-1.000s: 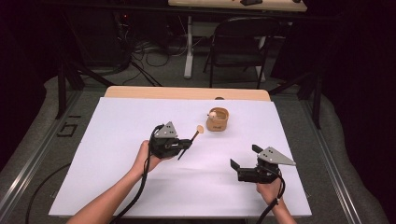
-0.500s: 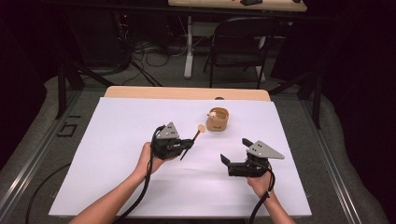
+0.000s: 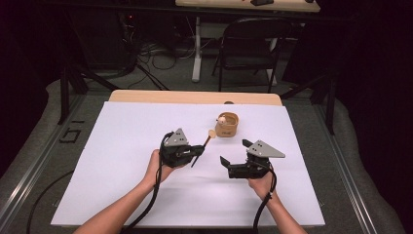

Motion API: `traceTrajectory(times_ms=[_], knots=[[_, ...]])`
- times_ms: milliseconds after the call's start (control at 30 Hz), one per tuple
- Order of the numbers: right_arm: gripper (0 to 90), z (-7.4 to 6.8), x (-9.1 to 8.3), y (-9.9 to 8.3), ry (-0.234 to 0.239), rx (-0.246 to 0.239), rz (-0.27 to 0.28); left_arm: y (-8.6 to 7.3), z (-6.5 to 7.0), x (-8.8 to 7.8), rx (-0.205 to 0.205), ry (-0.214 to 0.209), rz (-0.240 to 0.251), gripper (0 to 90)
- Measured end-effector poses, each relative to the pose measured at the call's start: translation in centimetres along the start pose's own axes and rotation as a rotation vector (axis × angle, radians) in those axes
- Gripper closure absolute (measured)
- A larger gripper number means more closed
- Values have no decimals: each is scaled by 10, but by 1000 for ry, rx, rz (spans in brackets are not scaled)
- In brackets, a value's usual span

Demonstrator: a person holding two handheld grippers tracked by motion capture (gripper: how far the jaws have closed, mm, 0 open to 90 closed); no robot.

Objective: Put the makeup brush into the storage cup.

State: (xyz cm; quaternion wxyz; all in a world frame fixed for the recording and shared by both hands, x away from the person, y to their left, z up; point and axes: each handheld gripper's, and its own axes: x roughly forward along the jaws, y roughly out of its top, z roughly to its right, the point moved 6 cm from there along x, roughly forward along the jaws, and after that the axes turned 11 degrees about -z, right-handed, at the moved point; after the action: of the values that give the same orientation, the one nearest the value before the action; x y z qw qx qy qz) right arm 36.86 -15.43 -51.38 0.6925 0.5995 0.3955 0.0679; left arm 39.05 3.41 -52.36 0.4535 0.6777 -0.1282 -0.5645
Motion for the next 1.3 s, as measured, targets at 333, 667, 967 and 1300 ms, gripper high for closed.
traceTrajectory(times_ms=[333,667,967,1300], knots=[[145,-9,12,10,20,8,27,0,4,3,2,-8,1,833],[455,-19,24,19,77,17,32,0,5,6,4,-12,8,833],[644,-23,34,23,106,26,33,1,6,8,8,-11,12,832],[763,-25,35,24,132,40,37,2,9,12,8,-12,11,833]])
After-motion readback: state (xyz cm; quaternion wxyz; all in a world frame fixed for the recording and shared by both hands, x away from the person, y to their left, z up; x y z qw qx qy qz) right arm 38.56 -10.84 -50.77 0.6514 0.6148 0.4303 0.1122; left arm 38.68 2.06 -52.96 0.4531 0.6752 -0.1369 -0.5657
